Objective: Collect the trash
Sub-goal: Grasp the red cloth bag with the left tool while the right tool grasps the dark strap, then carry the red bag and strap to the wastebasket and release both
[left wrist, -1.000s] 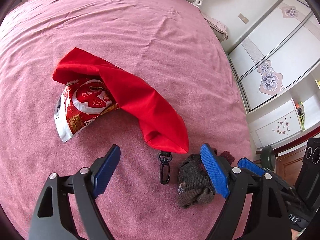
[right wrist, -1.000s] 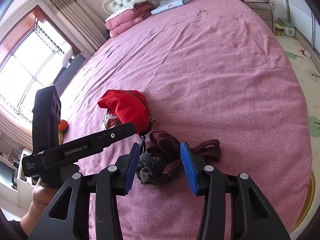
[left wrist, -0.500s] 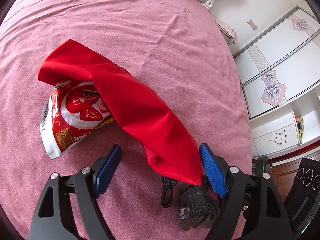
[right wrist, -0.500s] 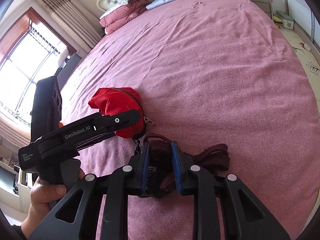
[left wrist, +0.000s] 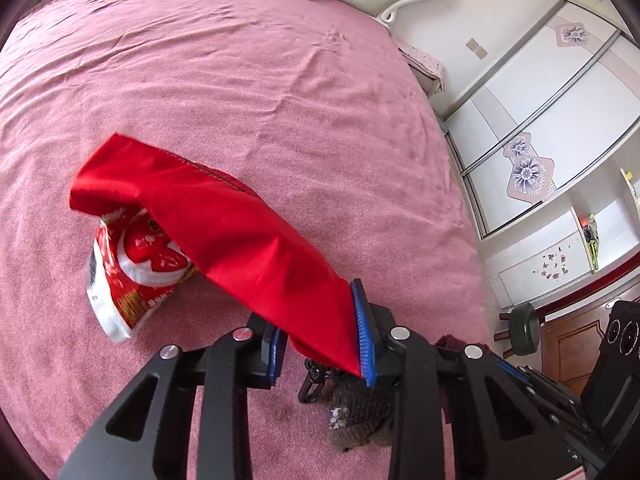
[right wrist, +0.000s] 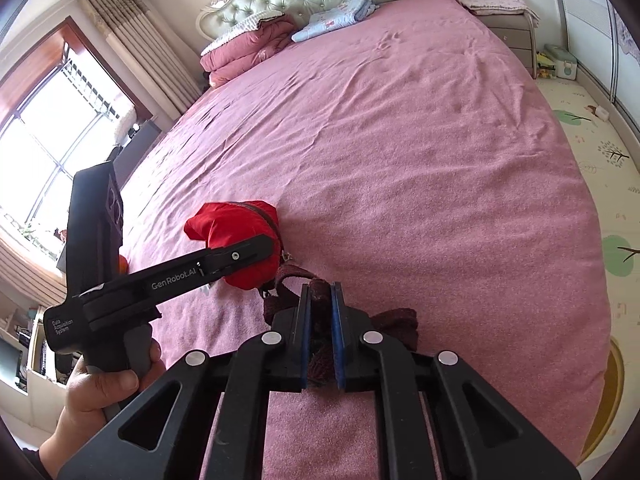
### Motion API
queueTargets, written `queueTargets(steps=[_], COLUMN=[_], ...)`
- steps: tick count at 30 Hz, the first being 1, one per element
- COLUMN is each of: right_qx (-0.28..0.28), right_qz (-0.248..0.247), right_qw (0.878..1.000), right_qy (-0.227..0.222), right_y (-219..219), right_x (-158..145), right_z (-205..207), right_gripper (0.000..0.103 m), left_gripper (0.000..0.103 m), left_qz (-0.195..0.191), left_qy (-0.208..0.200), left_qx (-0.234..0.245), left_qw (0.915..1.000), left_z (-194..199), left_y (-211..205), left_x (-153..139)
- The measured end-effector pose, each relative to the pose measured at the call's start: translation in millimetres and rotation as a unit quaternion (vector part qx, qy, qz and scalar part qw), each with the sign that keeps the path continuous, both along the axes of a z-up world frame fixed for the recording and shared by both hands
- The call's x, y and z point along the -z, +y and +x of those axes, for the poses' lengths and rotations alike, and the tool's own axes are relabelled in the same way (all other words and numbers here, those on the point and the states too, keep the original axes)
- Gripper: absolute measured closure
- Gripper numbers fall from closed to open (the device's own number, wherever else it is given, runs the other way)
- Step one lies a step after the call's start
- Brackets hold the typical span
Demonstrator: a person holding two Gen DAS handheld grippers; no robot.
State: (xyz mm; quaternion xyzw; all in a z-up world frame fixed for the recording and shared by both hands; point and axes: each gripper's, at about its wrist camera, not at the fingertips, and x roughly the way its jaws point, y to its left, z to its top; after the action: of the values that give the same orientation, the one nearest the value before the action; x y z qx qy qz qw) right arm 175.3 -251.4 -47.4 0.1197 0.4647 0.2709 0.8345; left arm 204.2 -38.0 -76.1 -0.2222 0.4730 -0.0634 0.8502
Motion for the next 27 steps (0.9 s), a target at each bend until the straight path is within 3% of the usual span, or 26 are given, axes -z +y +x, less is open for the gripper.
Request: queueTargets(steps=[15, 27], right_qx=[0.057, 0.131], right_qz=[0.02, 0.024], right_qw=[0.997, 0.989], right_qy=[-0.053, -0.059], right_y=[-70, -165], right_x=[-51, -52], right_z=[-42, -82], right_gripper=[0.094, 0.094], left_gripper=[0.073, 0.073], left_qz=[0.023, 0.022], left_qy=[-0.078, -0.07], left_qx=[0.084, 0.181], left_qw=[0.9932, 0.9808], left_z=[-55, -81], left_y=[-62, -164], left_x=[-81, -78])
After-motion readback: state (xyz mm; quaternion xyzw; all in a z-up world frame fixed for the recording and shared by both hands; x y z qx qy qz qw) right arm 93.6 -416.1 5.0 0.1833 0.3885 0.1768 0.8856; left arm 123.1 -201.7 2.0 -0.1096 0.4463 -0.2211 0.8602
